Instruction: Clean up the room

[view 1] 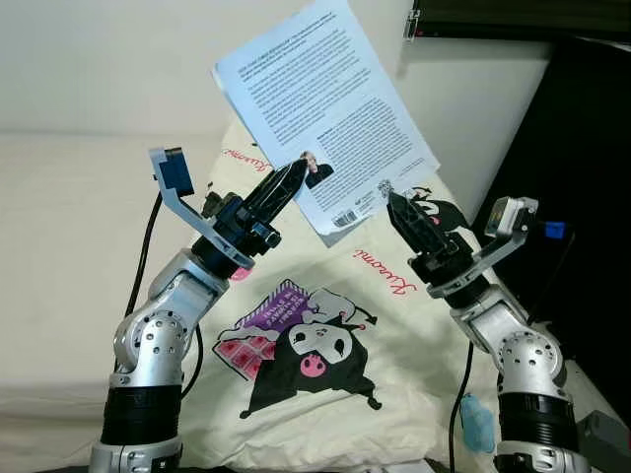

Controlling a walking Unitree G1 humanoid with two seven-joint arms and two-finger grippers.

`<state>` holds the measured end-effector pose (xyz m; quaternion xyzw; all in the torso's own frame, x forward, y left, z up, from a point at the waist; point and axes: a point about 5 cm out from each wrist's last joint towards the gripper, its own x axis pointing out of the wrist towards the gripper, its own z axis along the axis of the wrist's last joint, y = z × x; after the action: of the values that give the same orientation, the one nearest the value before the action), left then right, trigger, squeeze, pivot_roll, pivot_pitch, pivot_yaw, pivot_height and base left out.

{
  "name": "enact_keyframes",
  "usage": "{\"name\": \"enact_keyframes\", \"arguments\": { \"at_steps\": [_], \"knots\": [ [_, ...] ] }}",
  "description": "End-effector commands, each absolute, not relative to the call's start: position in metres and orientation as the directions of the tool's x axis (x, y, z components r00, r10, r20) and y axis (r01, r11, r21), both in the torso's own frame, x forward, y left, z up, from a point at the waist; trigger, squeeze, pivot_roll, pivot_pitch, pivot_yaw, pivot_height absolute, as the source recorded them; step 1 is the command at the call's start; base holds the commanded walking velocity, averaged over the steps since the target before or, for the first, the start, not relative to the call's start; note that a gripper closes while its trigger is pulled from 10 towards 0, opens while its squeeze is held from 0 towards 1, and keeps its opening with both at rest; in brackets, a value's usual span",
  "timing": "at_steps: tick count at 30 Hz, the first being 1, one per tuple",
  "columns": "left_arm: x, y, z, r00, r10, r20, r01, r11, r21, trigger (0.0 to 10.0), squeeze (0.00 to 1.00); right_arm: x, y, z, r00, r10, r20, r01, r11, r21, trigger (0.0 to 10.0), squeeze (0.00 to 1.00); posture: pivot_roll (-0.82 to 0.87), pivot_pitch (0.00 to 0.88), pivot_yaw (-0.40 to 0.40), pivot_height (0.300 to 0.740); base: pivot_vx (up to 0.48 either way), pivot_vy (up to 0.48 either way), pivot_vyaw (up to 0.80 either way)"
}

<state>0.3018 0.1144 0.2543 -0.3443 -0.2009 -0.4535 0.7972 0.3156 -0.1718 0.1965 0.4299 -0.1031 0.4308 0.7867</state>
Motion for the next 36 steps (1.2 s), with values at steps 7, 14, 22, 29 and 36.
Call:
{"name": "enact_keyframes", "arguments": {
  "at_steps": [7,14,22,29,36],
  "knots": [
    [0.292,0.107,0.262,0.431,-0.607,0.667,0.902,0.276,-0.331,10.0,0.00,0.313,-0.170,0.196,0.585,0.608,0.537,-0.778,0.234,0.584,10.0,0.00,0.00,0.000,-0.036,0.462,0.000,0.000,0.00],
    [0.291,0.100,0.255,0.437,-0.634,0.637,0.898,0.273,-0.345,10.0,0.00,0.302,-0.163,0.202,0.492,0.635,0.595,-0.828,0.132,0.544,0.4,0.00,0.00,0.000,-0.037,0.462,0.000,0.000,0.00],
    [0.294,0.101,0.254,0.461,-0.625,0.630,0.887,0.300,-0.351,10.0,0.00,0.296,-0.160,0.203,0.448,0.651,0.613,-0.846,0.086,0.527,0.0,0.00,0.00,0.000,-0.039,0.462,0.000,0.000,0.00],
    [0.304,0.107,0.246,0.534,-0.609,0.587,0.846,0.388,-0.366,10.0,0.00,0.299,-0.163,0.203,0.472,0.637,0.610,-0.839,0.112,0.532,0.0,0.00,0.00,0.000,-0.040,0.462,0.000,0.000,0.00],
    [0.303,0.104,0.239,0.528,-0.630,0.570,0.848,0.356,-0.393,10.0,1.00,0.301,-0.166,0.206,0.478,0.629,0.613,-0.841,0.128,0.525,0.0,0.00,0.00,0.000,-0.039,0.462,0.000,0.000,0.00]
  ]
}}
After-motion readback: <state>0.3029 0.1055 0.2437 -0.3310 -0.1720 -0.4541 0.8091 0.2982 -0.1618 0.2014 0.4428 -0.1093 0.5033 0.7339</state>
